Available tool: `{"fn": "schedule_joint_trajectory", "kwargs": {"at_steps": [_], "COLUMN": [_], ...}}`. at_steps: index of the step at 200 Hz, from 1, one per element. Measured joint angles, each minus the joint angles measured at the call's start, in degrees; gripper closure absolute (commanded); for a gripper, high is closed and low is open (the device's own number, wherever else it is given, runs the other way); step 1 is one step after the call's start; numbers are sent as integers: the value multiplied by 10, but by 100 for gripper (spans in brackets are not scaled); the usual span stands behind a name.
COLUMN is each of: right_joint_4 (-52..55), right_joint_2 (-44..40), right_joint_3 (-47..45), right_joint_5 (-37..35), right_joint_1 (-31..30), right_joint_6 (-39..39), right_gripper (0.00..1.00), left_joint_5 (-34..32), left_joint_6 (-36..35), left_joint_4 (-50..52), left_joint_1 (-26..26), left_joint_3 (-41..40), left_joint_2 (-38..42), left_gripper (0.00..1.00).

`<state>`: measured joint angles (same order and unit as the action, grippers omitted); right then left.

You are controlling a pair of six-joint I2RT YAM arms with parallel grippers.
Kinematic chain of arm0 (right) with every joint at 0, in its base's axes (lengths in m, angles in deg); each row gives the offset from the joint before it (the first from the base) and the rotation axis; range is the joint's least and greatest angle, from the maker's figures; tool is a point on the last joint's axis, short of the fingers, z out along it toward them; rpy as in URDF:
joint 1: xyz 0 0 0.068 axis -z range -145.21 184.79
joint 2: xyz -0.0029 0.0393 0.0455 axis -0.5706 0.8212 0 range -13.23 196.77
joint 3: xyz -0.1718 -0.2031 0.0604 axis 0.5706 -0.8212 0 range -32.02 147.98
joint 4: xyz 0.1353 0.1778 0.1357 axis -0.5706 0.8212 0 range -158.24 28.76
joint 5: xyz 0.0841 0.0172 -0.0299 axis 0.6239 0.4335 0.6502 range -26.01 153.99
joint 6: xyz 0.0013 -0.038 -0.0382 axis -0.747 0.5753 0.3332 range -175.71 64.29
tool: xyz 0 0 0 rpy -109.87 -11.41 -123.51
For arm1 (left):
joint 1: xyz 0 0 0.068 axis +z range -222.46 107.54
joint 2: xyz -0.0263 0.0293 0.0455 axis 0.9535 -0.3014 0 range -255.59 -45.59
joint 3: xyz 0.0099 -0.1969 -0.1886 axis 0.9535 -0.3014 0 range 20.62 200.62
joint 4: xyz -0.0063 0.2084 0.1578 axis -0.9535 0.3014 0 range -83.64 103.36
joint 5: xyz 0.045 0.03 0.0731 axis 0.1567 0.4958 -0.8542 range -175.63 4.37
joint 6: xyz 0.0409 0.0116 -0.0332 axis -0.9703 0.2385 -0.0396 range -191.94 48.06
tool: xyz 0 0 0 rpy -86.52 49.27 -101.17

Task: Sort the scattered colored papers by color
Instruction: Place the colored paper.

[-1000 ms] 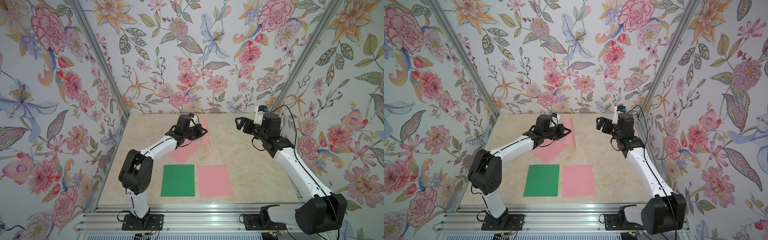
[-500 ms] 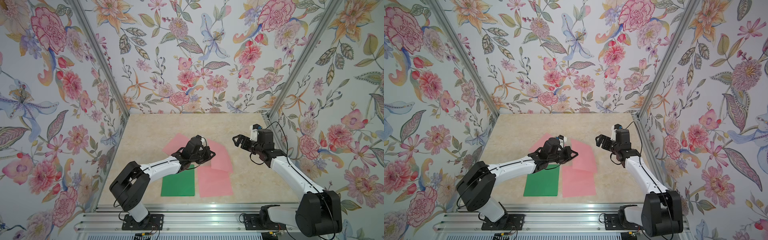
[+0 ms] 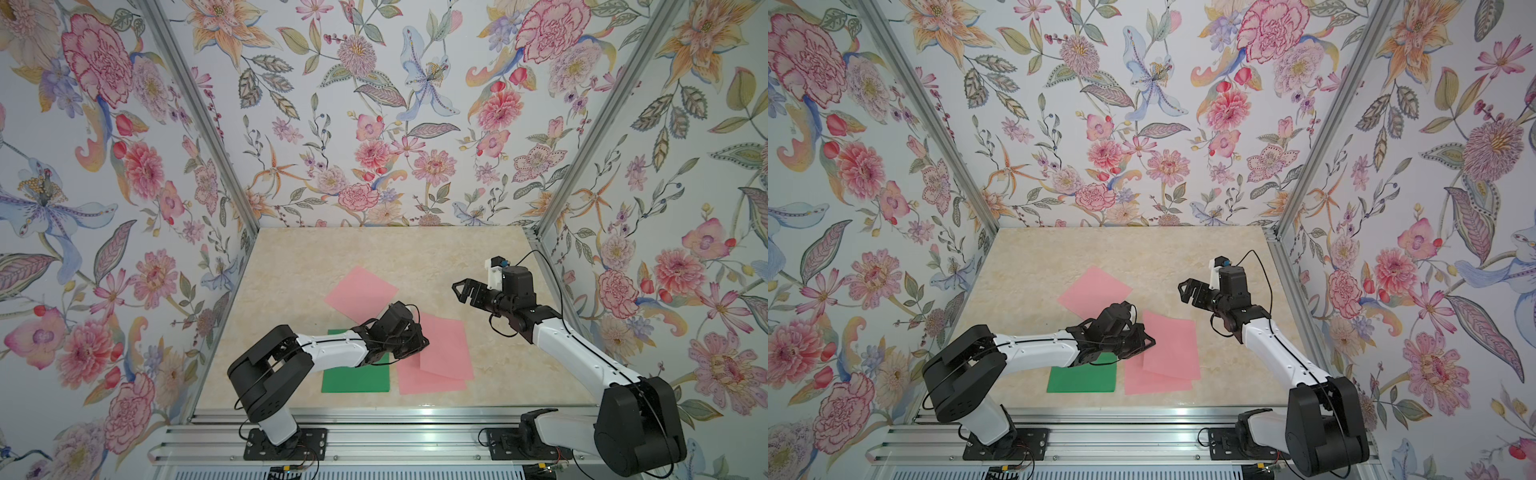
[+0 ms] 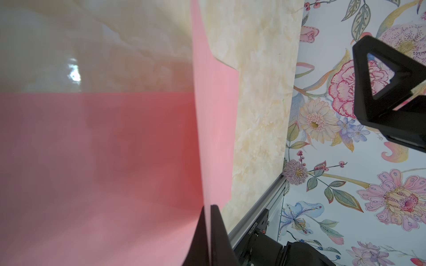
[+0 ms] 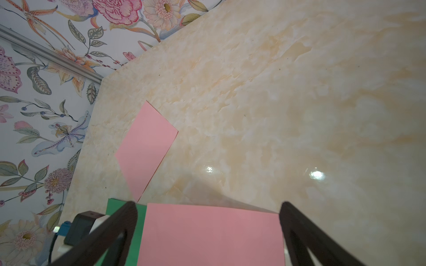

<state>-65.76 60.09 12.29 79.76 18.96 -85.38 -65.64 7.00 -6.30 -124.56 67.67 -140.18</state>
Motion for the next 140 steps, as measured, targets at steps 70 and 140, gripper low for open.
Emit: {"fn": "schedule_joint_trajectory", "kwargs": {"at_steps": [70, 140], "right_joint_4": [-47, -83], "right_joint_2": [-3, 3], "right_joint_3": [-98, -100], "right_joint_5": [-30, -54], "right_joint_1": [-96, -140], "right_joint_6": [-54, -77], "right_gripper": [0, 0], "left_joint_5": [-25, -34], "left_joint_6": [11, 22], "left_joint_4": [11, 17], "left_joint_1": [-6, -16], "left_joint_3": [-39, -64], "left_joint_2": [45, 64], "left_gripper": [100, 100]}}
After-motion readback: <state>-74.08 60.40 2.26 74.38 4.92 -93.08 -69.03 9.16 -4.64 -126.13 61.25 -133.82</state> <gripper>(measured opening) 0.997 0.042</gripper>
